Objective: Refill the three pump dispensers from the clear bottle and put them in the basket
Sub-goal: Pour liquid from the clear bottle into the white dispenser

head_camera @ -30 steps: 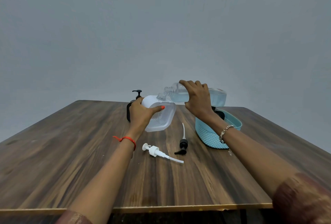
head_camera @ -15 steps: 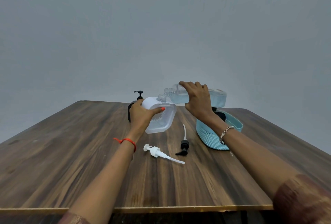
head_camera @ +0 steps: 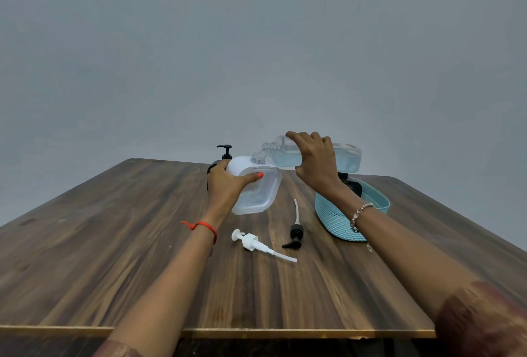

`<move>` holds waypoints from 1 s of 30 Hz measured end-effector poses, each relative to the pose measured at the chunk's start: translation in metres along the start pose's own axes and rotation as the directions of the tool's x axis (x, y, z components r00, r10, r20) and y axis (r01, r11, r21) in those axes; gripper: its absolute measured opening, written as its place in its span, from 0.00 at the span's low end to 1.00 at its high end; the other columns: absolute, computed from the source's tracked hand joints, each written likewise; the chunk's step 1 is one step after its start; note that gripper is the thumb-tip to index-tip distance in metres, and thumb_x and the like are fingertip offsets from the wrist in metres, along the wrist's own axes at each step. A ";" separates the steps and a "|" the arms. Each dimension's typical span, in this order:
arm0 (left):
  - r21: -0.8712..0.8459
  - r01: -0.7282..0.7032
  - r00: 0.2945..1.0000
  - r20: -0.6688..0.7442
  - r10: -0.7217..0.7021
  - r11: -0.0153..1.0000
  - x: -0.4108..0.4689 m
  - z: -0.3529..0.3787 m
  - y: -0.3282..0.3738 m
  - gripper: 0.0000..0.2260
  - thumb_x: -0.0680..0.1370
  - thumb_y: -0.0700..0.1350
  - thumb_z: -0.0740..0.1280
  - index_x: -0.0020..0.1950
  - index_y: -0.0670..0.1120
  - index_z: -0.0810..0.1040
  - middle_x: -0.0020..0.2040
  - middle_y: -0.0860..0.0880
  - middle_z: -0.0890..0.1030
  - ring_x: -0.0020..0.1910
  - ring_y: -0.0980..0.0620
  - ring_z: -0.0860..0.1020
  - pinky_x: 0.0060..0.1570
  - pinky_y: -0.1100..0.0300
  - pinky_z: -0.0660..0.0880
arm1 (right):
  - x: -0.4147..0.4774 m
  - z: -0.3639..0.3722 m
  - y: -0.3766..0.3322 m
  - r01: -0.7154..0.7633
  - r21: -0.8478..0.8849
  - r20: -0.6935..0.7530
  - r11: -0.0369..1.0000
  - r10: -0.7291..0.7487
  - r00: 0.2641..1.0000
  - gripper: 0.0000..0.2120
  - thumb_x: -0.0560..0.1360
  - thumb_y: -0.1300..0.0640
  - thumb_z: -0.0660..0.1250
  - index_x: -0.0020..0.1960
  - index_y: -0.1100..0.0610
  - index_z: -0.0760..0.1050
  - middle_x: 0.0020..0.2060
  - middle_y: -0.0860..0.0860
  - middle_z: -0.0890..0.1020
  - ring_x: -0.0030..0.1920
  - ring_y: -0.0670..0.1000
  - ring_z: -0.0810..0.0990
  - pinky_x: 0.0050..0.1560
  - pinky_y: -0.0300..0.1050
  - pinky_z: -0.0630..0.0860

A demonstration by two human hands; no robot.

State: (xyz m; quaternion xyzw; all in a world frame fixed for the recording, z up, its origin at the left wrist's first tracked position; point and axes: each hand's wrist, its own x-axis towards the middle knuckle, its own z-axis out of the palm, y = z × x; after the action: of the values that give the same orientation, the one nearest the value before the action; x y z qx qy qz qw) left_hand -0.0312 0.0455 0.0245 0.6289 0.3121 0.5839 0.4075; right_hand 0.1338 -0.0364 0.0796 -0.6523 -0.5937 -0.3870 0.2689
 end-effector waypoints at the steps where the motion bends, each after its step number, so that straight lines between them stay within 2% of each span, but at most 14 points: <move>1: -0.001 0.001 1.000 0.001 -0.001 1.000 0.000 -0.001 0.000 0.17 0.59 0.48 0.81 0.37 0.56 0.74 0.39 0.55 0.79 0.37 0.59 0.77 0.33 0.67 0.70 | 0.000 0.000 0.000 0.001 -0.001 0.002 1.000 -0.001 1.000 0.31 0.60 0.73 0.65 0.63 0.58 0.72 0.50 0.55 0.81 0.45 0.58 0.75 0.47 0.49 0.65; 6: -0.033 0.012 1.000 0.007 -0.012 0.999 -0.001 -0.001 -0.003 0.17 0.59 0.47 0.81 0.38 0.56 0.75 0.39 0.55 0.79 0.37 0.59 0.78 0.33 0.66 0.71 | -0.001 0.002 -0.001 0.003 -0.004 0.005 1.000 -0.003 1.000 0.32 0.59 0.73 0.64 0.62 0.58 0.73 0.49 0.54 0.81 0.44 0.58 0.74 0.46 0.49 0.64; 12: -0.040 0.023 1.000 0.008 -0.023 0.999 0.000 0.002 -0.006 0.17 0.58 0.48 0.81 0.39 0.55 0.75 0.39 0.55 0.80 0.38 0.55 0.79 0.38 0.59 0.78 | -0.002 0.002 0.001 0.006 -0.006 -0.002 1.000 -0.006 1.000 0.32 0.59 0.73 0.64 0.61 0.58 0.73 0.48 0.55 0.81 0.44 0.58 0.75 0.46 0.49 0.65; 20: -0.014 0.029 1.000 0.009 -0.029 0.999 0.001 0.005 -0.006 0.20 0.58 0.48 0.81 0.44 0.49 0.77 0.40 0.53 0.80 0.42 0.49 0.80 0.42 0.53 0.79 | -0.004 0.001 0.004 0.003 -0.009 -0.003 1.000 -0.003 1.000 0.32 0.59 0.73 0.65 0.62 0.58 0.73 0.49 0.55 0.81 0.45 0.58 0.75 0.47 0.50 0.66; 30: -0.008 0.030 1.000 0.007 -0.030 1.000 -0.001 0.005 -0.005 0.20 0.59 0.48 0.81 0.47 0.47 0.78 0.40 0.54 0.80 0.40 0.53 0.79 0.39 0.58 0.78 | -0.004 0.003 0.005 -0.001 -0.005 0.005 1.000 0.001 1.000 0.32 0.59 0.72 0.66 0.62 0.57 0.73 0.49 0.55 0.81 0.45 0.58 0.75 0.47 0.50 0.66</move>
State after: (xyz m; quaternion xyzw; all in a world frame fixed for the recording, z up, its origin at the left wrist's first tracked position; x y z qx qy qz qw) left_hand -0.0254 0.0465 0.0195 0.6244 0.3180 0.5769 0.4198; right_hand 0.1392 -0.0370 0.0750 -0.6542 -0.5930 -0.3867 0.2661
